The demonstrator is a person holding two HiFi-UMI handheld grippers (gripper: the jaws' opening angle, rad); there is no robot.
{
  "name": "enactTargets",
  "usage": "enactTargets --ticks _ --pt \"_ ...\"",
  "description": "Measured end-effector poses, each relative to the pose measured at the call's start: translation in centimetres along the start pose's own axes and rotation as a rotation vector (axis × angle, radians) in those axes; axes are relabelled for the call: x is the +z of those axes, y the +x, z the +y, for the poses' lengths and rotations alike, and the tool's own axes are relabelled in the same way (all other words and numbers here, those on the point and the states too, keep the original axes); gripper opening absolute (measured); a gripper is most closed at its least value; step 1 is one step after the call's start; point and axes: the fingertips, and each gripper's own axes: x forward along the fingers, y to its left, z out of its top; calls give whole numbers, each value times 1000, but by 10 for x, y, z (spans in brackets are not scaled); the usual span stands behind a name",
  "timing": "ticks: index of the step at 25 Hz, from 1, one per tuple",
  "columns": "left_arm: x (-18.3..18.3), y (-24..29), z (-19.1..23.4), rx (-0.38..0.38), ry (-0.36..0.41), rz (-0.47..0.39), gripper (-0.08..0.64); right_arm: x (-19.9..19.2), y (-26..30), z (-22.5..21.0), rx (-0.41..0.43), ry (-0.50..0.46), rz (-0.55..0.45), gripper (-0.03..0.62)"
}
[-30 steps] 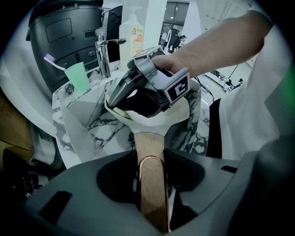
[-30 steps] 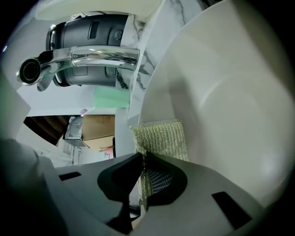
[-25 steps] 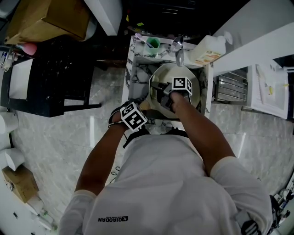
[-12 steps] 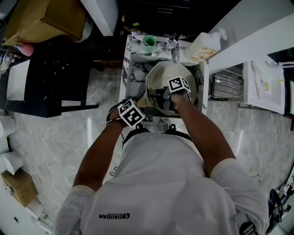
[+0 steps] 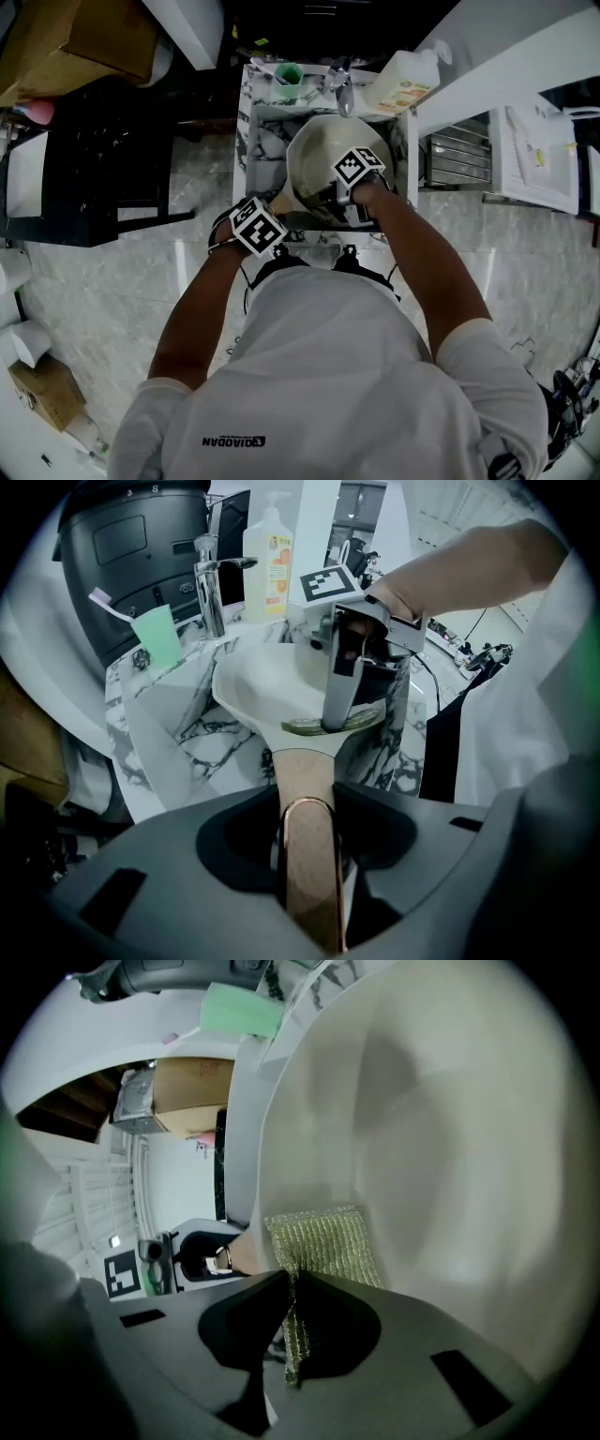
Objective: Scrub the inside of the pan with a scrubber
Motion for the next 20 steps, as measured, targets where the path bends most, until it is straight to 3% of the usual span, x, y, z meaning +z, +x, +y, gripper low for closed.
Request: enactTargets --ticks 7,14,20 --pt "1 1 -2 -1 -3 4 183 -39 -14 -27 -118 -95 164 61" --pt "2 1 -2 -10 -9 3 183 -51 -25 -36 -170 -151 240 61" --pt "2 1 -2 -11 -10 4 183 -64 -49 -59 -269 -179 332 61"
